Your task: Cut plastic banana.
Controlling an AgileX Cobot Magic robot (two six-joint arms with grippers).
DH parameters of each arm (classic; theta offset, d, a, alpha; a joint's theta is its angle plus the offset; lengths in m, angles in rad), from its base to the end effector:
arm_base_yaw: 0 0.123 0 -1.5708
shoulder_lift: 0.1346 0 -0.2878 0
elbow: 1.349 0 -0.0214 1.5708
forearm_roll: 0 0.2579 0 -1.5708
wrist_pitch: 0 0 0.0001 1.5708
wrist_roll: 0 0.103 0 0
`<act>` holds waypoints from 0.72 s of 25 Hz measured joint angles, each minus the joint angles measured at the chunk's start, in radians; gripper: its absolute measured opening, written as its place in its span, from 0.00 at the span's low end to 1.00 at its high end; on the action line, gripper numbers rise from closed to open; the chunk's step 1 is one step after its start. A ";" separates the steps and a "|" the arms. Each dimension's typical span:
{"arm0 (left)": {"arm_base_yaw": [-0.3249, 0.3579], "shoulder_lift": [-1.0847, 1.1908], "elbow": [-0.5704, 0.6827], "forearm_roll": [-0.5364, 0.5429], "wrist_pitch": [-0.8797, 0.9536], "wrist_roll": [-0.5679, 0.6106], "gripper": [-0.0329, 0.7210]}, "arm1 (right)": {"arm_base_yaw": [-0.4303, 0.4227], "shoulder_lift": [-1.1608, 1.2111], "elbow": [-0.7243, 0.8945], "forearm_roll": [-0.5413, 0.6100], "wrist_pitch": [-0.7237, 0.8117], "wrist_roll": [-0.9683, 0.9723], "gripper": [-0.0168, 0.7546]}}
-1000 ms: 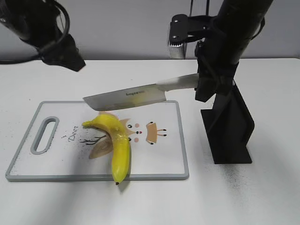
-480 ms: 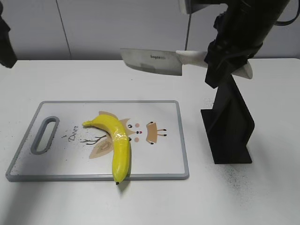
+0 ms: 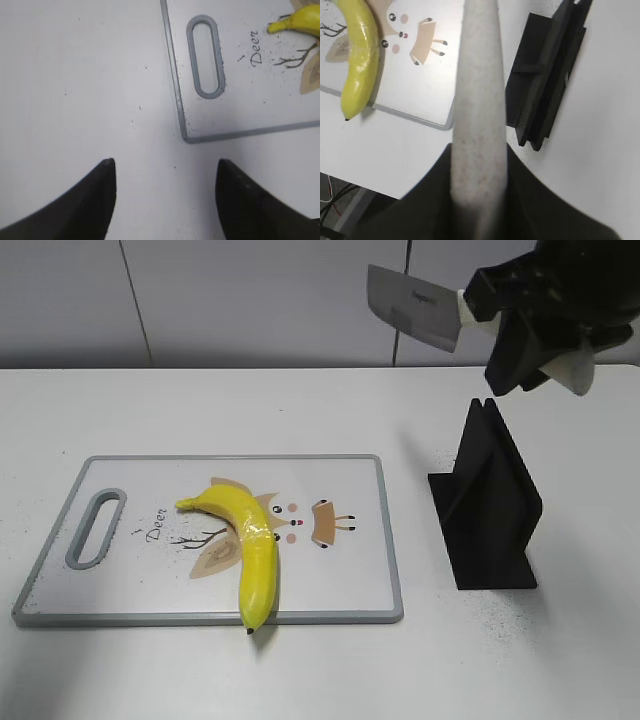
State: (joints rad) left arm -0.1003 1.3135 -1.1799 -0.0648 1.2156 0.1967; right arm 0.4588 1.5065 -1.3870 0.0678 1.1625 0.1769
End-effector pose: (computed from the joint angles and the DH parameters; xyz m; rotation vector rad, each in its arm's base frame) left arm 0.2527 -0.0317 0.3201 0.4003 2.8009 -0.0696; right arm 0.2808 0.1459 0.3275 -0.3717 2.7693 0.2555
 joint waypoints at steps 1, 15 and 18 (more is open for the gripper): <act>0.000 -0.041 0.034 0.000 -0.003 -0.001 0.82 | 0.000 -0.023 0.028 -0.008 -0.011 0.017 0.24; 0.000 -0.684 0.501 0.001 -0.156 -0.001 0.82 | 0.000 -0.215 0.316 -0.086 -0.159 0.190 0.24; 0.000 -0.836 0.575 0.000 -0.156 -0.001 0.82 | 0.000 -0.223 0.334 -0.098 -0.164 0.209 0.24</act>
State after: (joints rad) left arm -0.1003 0.4777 -0.6050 -0.0652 1.0591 0.1957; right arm 0.4588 1.2836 -1.0528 -0.0301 0.9984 0.3863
